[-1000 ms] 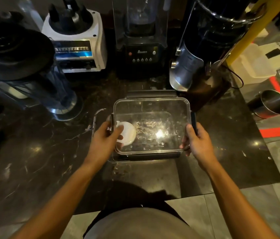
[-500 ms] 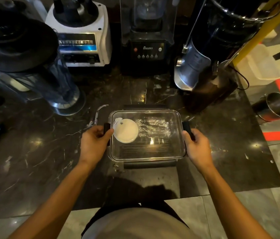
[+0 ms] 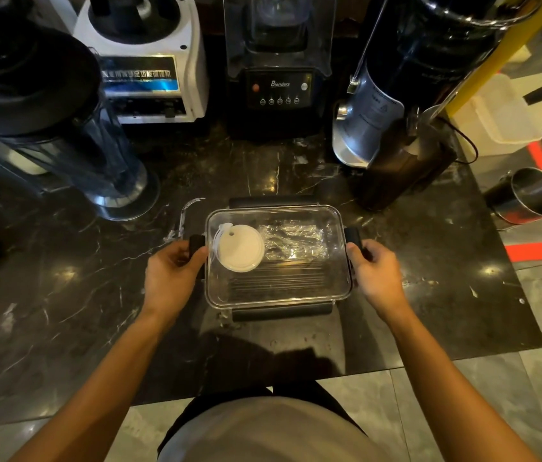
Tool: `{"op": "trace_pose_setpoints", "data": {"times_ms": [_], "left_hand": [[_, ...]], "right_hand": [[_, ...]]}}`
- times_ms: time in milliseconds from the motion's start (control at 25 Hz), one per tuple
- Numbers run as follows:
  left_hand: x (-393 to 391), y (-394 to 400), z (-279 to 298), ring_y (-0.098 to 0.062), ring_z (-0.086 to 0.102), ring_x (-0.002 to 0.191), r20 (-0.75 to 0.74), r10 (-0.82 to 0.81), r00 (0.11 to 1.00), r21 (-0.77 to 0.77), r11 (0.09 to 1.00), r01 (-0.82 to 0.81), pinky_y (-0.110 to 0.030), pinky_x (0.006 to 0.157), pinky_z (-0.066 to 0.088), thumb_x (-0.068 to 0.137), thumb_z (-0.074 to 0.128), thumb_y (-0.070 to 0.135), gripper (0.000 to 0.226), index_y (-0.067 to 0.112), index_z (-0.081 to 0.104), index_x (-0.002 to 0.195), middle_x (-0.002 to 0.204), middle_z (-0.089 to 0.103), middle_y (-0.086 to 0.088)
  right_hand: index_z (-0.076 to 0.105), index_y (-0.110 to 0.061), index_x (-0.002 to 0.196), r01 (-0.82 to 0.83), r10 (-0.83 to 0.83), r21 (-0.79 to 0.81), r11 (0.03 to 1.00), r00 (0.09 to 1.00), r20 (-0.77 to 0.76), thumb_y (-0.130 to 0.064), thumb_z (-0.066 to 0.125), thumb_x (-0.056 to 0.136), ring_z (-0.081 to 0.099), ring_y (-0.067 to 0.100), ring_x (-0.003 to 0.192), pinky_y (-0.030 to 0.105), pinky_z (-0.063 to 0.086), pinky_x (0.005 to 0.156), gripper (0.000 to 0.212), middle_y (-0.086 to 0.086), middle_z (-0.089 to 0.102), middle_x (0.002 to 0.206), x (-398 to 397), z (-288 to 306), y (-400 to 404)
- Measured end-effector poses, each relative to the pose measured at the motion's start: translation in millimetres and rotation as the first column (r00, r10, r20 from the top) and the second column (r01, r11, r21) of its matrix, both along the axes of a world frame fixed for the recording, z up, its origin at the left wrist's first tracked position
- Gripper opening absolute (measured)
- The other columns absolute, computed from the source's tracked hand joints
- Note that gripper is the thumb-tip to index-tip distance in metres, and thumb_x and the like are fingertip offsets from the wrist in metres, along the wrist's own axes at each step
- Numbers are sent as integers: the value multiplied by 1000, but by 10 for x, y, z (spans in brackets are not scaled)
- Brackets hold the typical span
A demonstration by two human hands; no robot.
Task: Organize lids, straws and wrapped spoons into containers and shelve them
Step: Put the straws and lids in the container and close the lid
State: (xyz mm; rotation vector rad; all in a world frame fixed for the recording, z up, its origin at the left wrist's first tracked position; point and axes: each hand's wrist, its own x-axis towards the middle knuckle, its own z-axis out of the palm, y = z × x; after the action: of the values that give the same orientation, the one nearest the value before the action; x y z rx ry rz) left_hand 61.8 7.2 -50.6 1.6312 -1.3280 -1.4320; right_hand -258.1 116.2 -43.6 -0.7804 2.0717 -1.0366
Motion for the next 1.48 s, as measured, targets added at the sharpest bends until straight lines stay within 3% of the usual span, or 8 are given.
{"op": "trace_pose_setpoints", "data": {"times_ms": [320, 440, 600, 800, 880, 1000, 1160, 1480], "left_hand": [[-96, -40, 27, -28, 76, 85, -34, 50, 998, 43, 998, -48, -53, 88, 61, 94, 73, 28, 17, 24, 76, 78, 79, 77, -2], [-18, -62, -28, -37, 75, 93, -70, 59, 996, 90, 995, -53, -57, 91, 59, 96, 71, 26, 20, 13, 75, 83, 87, 78, -13], [33, -97, -72, -40, 75, 95, -115, 82, 990, 153, 986, -64, -59, 92, 59, 96, 71, 24, 24, 0, 73, 94, 92, 77, -20], [5, -85, -45, -31, 77, 92, -143, 124, 982, 164, 981, -100, -56, 90, 61, 93, 75, 19, 8, 14, 74, 99, 94, 79, -12], [10, -90, -57, -31, 77, 97, -163, 186, 969, 180, 971, -157, -56, 90, 61, 89, 78, 18, 26, 19, 68, 113, 103, 77, -14], [21, -57, -34, -22, 73, 101, 33, 131, 991, 15, 991, -132, -48, 90, 62, 86, 82, 29, 38, 23, 65, 119, 110, 72, -7], [-7, 11, 45, -7, 74, 95, 288, 4, 957, -190, 980, 53, -40, 88, 64, 92, 73, 33, 24, 20, 74, 113, 105, 77, 5], [-12, -45, 111, -6, 75, 84, 364, -101, 926, -127, 979, 157, -37, 81, 65, 98, 66, 31, 20, 18, 79, 104, 94, 79, 4]], "right_hand": [[67, -9, 88, 23, -22, -9, 1000, 994, 105, -55, 62, 86, 67, 51, 87, 67, 56, 73, 45, 26, 71, 90, -25, -12, 4], [68, -6, 90, 0, -2, 13, 1000, 993, 122, -37, 63, 99, 70, 47, 82, 60, 59, 67, 33, 27, 71, 90, -41, -15, -8], [66, 8, 97, 18, -29, 45, 999, 969, 245, -24, 62, 103, 72, 24, 65, 33, 56, 52, 33, 19, 73, 83, -77, -54, -25], [69, -1, 103, 48, -64, 63, 997, 955, 289, -25, 63, 103, 74, 23, 69, 32, 58, 54, 25, 11, 77, 86, -86, -48, -17], [68, -5, 107, 62, -74, 56, 997, 966, 247, -27, 64, 102, 76, 29, 80, 36, 59, 58, 23, 14, 76, 95, -83, -97, -25], [65, -14, 112, 116, -116, -2, 993, 988, 100, -31, 72, 96, 72, 34, 92, 46, 62, 72, 23, 8, 71, 99, -56, -147, -16], [76, -16, 109, -27, 32, 25, 999, 977, -209, -39, 66, 98, 70, 15, 90, 41, 58, 82, 27, 1, 74, 99, -62, -161, 16], [73, -18, 78, -70, 73, 29, 997, 988, -139, -30, 66, 100, 58, -4, 55, 12, 41, 51, 26, -10, 66, 63, 54, 5, -26]]}}
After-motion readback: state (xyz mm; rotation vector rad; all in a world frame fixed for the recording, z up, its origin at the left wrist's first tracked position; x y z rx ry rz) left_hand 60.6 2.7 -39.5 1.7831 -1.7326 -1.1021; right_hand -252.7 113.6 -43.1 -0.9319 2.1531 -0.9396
